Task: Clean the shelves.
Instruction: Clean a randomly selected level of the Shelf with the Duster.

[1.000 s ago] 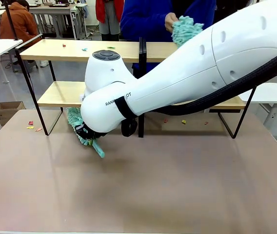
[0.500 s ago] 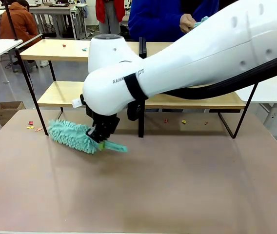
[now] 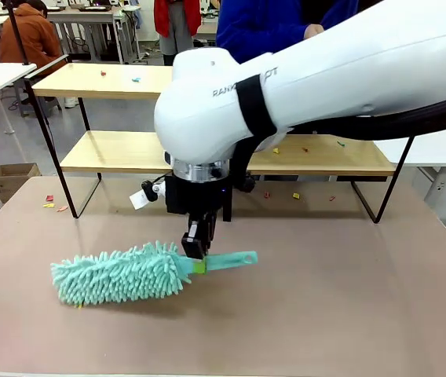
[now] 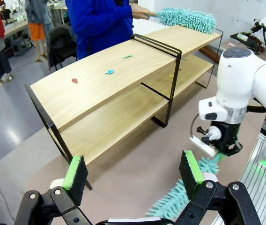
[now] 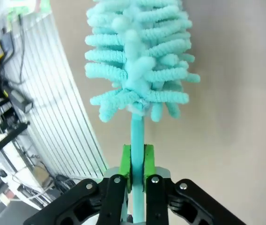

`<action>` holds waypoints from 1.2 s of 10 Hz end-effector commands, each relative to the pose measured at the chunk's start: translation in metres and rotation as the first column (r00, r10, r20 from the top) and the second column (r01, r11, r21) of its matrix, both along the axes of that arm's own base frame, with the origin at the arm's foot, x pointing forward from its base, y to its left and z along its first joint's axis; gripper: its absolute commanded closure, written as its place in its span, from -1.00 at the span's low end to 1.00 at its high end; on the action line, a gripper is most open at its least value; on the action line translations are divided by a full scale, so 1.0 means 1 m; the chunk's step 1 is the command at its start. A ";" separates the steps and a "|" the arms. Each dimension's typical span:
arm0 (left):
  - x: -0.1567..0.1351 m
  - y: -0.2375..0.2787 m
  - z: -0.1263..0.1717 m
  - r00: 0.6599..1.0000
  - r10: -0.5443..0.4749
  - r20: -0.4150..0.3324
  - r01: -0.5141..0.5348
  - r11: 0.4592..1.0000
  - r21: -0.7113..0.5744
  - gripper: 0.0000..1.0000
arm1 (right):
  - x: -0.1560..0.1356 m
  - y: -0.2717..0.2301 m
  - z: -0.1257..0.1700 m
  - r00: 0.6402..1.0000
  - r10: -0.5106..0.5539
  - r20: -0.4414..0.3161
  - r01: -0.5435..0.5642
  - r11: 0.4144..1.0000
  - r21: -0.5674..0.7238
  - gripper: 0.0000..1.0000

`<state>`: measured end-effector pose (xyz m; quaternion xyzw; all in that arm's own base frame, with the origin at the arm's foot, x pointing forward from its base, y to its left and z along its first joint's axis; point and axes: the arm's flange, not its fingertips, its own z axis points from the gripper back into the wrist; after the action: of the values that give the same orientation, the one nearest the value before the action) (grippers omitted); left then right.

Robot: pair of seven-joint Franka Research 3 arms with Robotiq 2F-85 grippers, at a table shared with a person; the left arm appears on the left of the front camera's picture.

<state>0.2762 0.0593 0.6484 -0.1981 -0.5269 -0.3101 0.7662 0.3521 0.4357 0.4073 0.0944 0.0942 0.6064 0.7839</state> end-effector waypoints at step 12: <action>0.001 -0.001 0.000 1.000 0.000 0.003 0.000 1.000 -0.002 -1.00 | -0.058 -0.233 0.093 0.924 -0.365 -0.116 0.371 0.777 0.508 0.75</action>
<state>0.2761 0.0593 0.6486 -0.1980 -0.5271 -0.3101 0.7661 0.3153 0.2370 0.4822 0.3009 -0.0735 0.4708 0.8261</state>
